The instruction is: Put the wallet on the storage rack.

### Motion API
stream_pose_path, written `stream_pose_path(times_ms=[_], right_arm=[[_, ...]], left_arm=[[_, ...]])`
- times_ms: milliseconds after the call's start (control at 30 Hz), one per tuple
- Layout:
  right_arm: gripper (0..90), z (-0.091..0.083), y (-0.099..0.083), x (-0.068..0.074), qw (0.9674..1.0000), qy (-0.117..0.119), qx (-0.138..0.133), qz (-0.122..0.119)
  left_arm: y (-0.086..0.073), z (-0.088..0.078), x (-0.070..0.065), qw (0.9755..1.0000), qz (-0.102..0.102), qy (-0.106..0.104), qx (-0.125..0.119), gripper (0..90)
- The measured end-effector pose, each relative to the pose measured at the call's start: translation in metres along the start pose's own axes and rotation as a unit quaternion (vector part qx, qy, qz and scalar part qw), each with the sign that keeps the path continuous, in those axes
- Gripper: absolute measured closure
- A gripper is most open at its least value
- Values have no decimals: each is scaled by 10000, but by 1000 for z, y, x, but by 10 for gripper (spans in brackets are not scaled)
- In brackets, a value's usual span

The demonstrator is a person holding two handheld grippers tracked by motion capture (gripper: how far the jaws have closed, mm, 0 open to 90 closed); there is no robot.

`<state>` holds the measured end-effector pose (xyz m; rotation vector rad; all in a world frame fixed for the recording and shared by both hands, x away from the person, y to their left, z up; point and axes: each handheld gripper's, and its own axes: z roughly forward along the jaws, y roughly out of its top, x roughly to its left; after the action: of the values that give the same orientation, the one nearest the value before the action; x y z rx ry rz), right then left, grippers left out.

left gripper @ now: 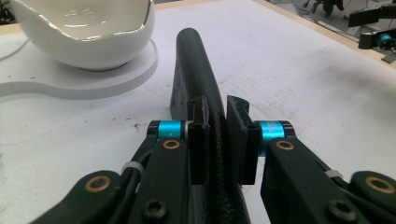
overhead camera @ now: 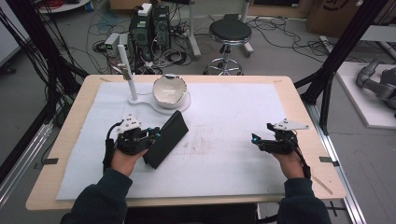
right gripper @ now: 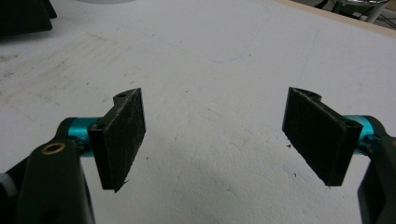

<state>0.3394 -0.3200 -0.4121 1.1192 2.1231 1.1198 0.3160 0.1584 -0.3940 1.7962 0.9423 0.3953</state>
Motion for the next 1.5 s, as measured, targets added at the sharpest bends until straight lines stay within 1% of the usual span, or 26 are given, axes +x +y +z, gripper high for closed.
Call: stream_pose_path(times_ms=[67, 133, 167, 233, 267, 300, 367, 433, 467, 600, 667, 700, 733, 800, 867, 933, 1033, 1067, 1100, 1167, 1200, 1233, 1267, 1300, 1400, 1500], right_arm=[[215, 0, 0, 0, 10000, -4, 4, 0], [216, 0, 0, 0, 10000, 0, 4, 4], [216, 0, 0, 0, 10000, -4, 6, 7], [216, 0, 0, 0, 10000, 2, 8, 10], [216, 1, 0, 0, 10000, 9, 4, 18], [216, 0, 0, 0, 10000, -4, 16, 8], [216, 0, 0, 0, 10000, 5, 14, 30], [216, 0, 0, -1, 10000, 14, 14, 53], [216, 0, -1, -1, 10000, 13, 22, 56], [216, 0, -1, -1, 10000, 15, 37, 57], [216, 0, -2, -1, 10000, 20, 43, 57], [216, 0, -2, -1, 10000, 20, 41, 61], [216, 0, -2, -1, 10000, 22, 45, 57], [216, 0, -2, -1, 10000, 24, 47, 58], [216, 1, -2, -1, 10000, 28, 60, 37], [216, 1, -2, -1, 10000, 34, 66, 46], [216, 2, -1, -1, 10000, 32, 71, 22], [216, 2, -1, 0, 10000, 46, 80, 39], [216, 2, -1, 0, 10000, 46, 75, 40], [216, 2, -1, 0, 10000, 47, 78, 33], [216, 3, -1, 0, 10000, 42, 85, 20], [216, 3, -1, 0, 10000, 41, 88, 12], [216, 3, -1, 0, 9999, 44, 96, 19], [216, 3, -1, 0, 9999, 39, 96, 13], [216, 2, -2, -1, 9999, 42, 99, 49], [216, 1, -2, -1, 9999, 22, 98, 62]], left_arm=[[-1, 1, -2, 10000, 83, 16, -20, 763], [-2, 1, -3, 9999, 107, 100, -41, 728], [-2, 1, -3, 9998, 121, 129, 29, 696], [-5, 5, -2, 9999, 51, 44, 133, 622], [-7, 7, -1, 9998, 46, 17, 197, 602], [-9, 9, -2, 9997, 57, 48, 244, 580], [-13, 12, -1, 9994, 60, 148, 292, 564], [-16, 14, 0, 9992, 6, 199, 350, 528], [-17, 15, 1, 9991, -18, 192, 389, 505], [-21, 16, 0, 9982, 51, 222, 549, 453], [-25, 14, -1, 9980, 64, 259, 572, 429], [-27, 13, -1, 9980, 55, 293, 559, 427], [-29, 11, 0, 9981, 0, 303, 538, 427], [-34, 8, -1, 9980, -49, 298, 558, 427], [-40, 5, -2, 9976, -78, 325, 605, 397], [-46, 2, -1, 9975, -124, 332, 604, 395], [-52, -2, 2, 9975, -260, 344, 553, 373], [-54, -3, 2, 9976, -256, 335, 543, 374], [-54, -4, 1, 9978, -233, 300, 542, 396], [-54, -5, 0, 9983, -169, 199, 525, 483], [-53, -6, -1, 9985, -105, 163, 508, 542], [-53, -7, -2, 9986, -11, 196, 498, 622], [-52, -8, -3, 9985, 29, 229, 488, 673], [-51, -9, -3, 9986, 24, 268, 463, 717], [-46, -14, -2, 9993, 33, 254, 264, 724], [-37, -20, -1, 9997, 40, 253, 32, 726]])
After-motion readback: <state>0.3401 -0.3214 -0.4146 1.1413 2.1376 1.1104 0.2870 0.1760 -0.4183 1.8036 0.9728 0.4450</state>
